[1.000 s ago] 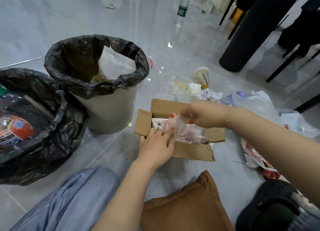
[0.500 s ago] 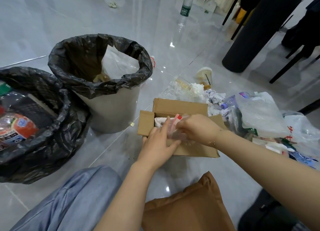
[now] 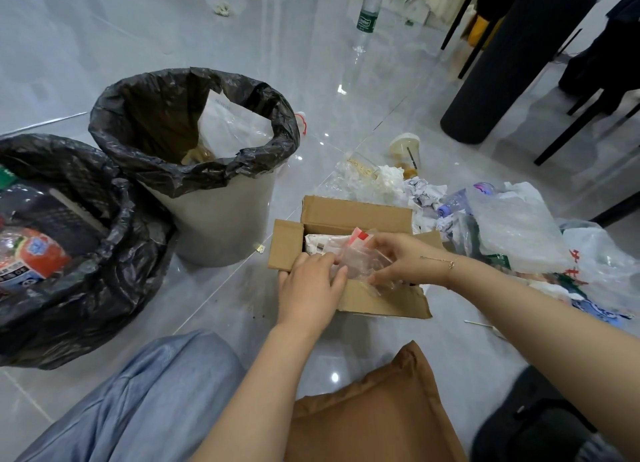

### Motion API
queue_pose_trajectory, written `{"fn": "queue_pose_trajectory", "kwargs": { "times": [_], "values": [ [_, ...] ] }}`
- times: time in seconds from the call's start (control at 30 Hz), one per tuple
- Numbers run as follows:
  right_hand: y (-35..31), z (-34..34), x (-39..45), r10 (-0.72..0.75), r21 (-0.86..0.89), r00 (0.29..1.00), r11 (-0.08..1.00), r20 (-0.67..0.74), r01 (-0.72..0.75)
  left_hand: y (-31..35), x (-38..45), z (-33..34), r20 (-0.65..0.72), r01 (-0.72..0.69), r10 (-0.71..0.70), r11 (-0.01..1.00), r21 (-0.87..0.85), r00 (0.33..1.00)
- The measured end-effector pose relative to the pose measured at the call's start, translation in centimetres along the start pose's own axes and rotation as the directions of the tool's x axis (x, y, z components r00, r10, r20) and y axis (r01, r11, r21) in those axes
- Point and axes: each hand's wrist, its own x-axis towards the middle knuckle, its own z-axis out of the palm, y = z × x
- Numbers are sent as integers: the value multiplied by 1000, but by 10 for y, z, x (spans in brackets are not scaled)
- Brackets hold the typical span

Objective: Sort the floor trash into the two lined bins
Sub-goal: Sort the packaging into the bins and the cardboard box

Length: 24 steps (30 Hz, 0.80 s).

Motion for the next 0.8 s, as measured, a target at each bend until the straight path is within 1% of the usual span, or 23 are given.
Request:
{"fn": "queue_pose_trajectory", "kwargs": {
  "times": [0.07,0.13,0.23,0.3,0.33,0.37,0.4,0.47,0.5,0.53,0.57,0.6,0.63,0.7,0.73,0.8],
  "values": [
    [2,0,3,-1,-115,1000,993,9,2,0,1,0,16,1,-1,1000,2,1000],
    [1,3,6,-53,-301,999,952,8,53,0,1,-1,44,-6,6,1000,2,999],
    [-2,10,12,-152,-572,988,808,35,145,-1,3,-2,52,-13,15,999,-38,999],
    [2,13,15,-202,-647,978,739,49,185,-2,4,-3,40,-15,19,997,-80,999],
    [7,15,17,-223,-646,974,739,30,189,-2,4,-3,38,-15,19,995,-97,999],
    [12,17,18,-248,-620,969,761,-8,190,-2,4,-3,41,-16,21,994,-110,999],
    [17,21,17,-264,-551,962,814,-68,185,-3,4,-3,44,-19,25,993,-119,999],
    [22,27,15,-252,-293,946,938,-204,187,-4,3,-3,49,-28,35,990,-139,998],
    [21,31,14,-214,-140,952,972,-216,187,-7,2,-3,53,-23,31,989,-144,998],
    [20,30,12,-169,-10,966,985,-197,171,-6,3,-2,52,-24,32,989,-146,998],
    [20,29,12,-126,84,980,987,-155,140,-6,3,-2,52,-24,32,989,-145,998],
    [19,27,12,-80,141,990,985,-112,96,-6,3,-1,50,-25,33,989,-144,998],
    [18,24,14,-34,156,997,987,-71,45,-6,3,-1,45,-28,35,989,-145,998],
    [17,20,20,29,61,999,998,-43,-26,-5,3,-1,43,-28,35,987,-155,998],
    [17,19,25,34,-23,998,999,-52,-35,-6,3,-1,44,-26,33,986,-163,998],
    [15,19,29,-31,-193,997,981,-67,17,-6,2,-1,45,-23,31,985,-172,999]
  ]
}}
